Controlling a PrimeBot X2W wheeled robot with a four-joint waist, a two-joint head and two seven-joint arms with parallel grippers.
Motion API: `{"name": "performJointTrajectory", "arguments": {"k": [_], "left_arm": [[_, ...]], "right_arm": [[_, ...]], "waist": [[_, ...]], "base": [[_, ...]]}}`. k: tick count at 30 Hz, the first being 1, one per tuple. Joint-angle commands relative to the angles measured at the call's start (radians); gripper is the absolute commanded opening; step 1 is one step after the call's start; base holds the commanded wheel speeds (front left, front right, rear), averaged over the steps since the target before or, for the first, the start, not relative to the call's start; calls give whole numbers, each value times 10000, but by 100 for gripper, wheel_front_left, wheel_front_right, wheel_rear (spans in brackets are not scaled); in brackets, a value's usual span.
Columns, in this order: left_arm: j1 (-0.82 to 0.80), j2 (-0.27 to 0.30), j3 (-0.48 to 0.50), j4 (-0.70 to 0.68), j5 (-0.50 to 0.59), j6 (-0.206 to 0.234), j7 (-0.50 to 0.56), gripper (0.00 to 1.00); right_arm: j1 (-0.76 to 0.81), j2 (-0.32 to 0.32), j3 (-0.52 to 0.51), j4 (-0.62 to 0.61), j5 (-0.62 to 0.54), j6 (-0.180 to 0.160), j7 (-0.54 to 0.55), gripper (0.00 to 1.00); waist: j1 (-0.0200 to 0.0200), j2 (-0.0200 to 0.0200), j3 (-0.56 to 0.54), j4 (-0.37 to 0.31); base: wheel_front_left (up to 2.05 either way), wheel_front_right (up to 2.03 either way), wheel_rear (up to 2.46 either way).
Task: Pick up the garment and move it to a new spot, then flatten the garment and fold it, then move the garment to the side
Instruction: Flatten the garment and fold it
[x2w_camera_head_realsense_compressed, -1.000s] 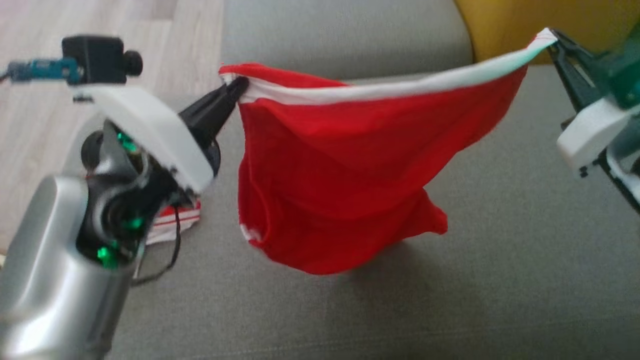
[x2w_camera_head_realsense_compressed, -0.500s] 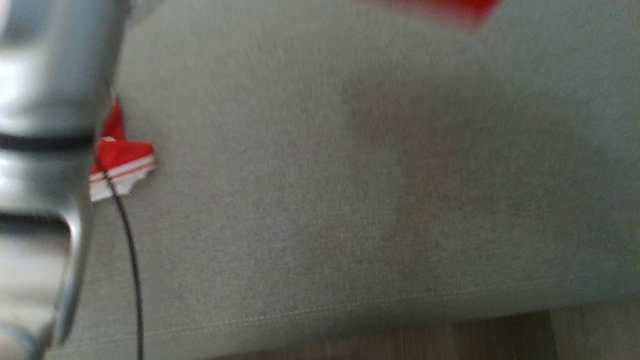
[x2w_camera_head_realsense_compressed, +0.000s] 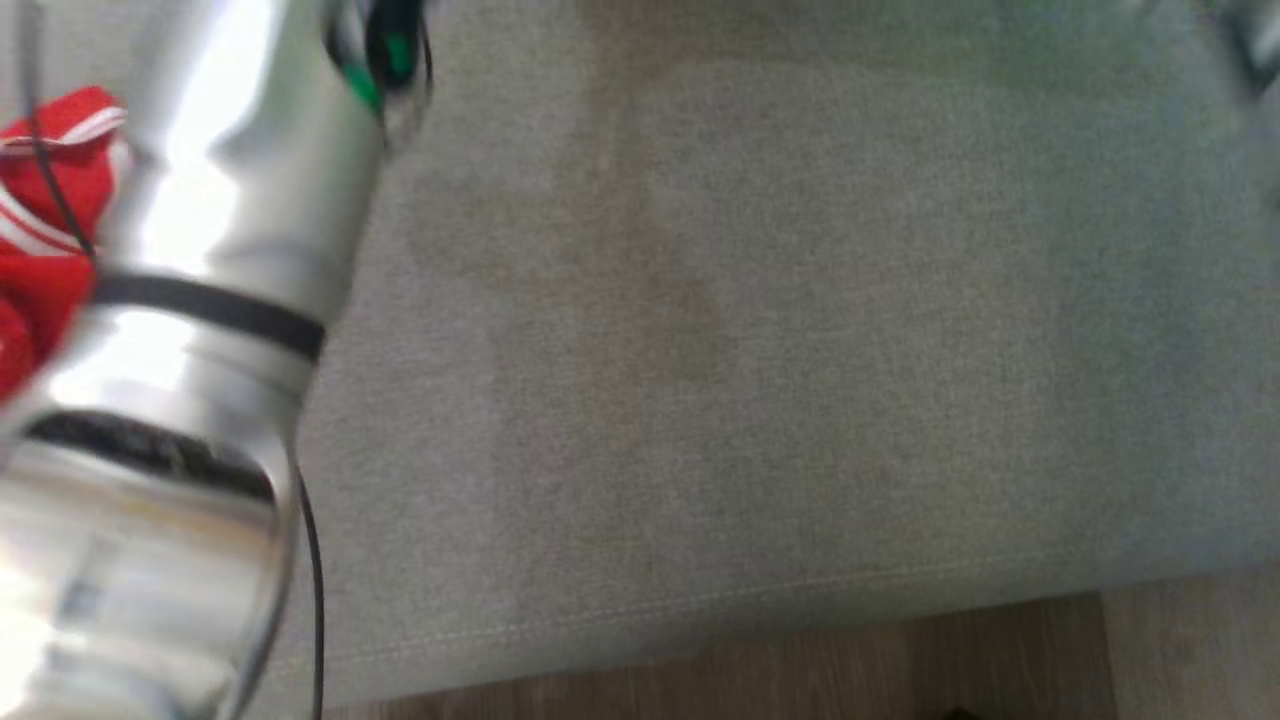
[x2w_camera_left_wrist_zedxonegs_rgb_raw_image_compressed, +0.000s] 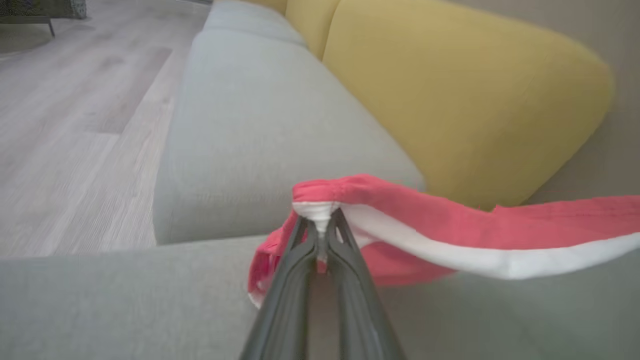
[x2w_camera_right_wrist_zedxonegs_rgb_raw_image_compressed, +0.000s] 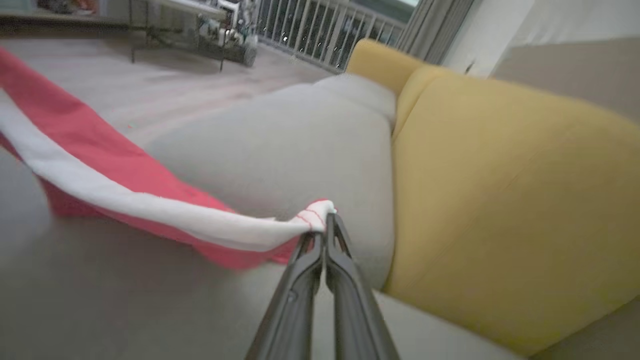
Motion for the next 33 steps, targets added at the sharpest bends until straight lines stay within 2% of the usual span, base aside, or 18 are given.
{"name": "performJointTrajectory", "arguments": {"k": [1,4,5,8,15,24,33], "left_arm": [[22,285,-147,-6,-34,-152,-150,0],[1126,277,-871,240,-399,-509,62,0],[1126,277,-871,240,-399,-509,62,0],[2195,275,-1720,246,-595,-706,330,0],[3957,273,-2900,293,-720,-658,107,0],[5468,272,-3383,676,-949,-734,-481,0],[6672,272,-3584,569,-1360,-881,-894,0]], "right_arm": [[472,60,430,-41,347,-6,-61,0],[1410,-23,1336,452,884,-6,-59,0],[1410,-23,1336,452,884,-6,-59,0],[2143,-190,2314,767,1341,-6,29,0],[3357,-909,4003,844,2475,-6,419,0],[4396,-1901,5650,353,3800,-6,1371,0],[5233,-3245,7166,-1164,5009,-6,2300,0]], "waist": [[-2,1,-410,210],[-2,1,-971,388],[-2,1,-971,388],[-2,1,-1478,537],[-2,1,-2452,874],[-2,1,-3608,904],[-2,1,-4397,944]], "base": [[0,0,0],[0,0,0],[0,0,0],[0,0,0],[0,0,0],[0,0,0],[0,0,0]]}}
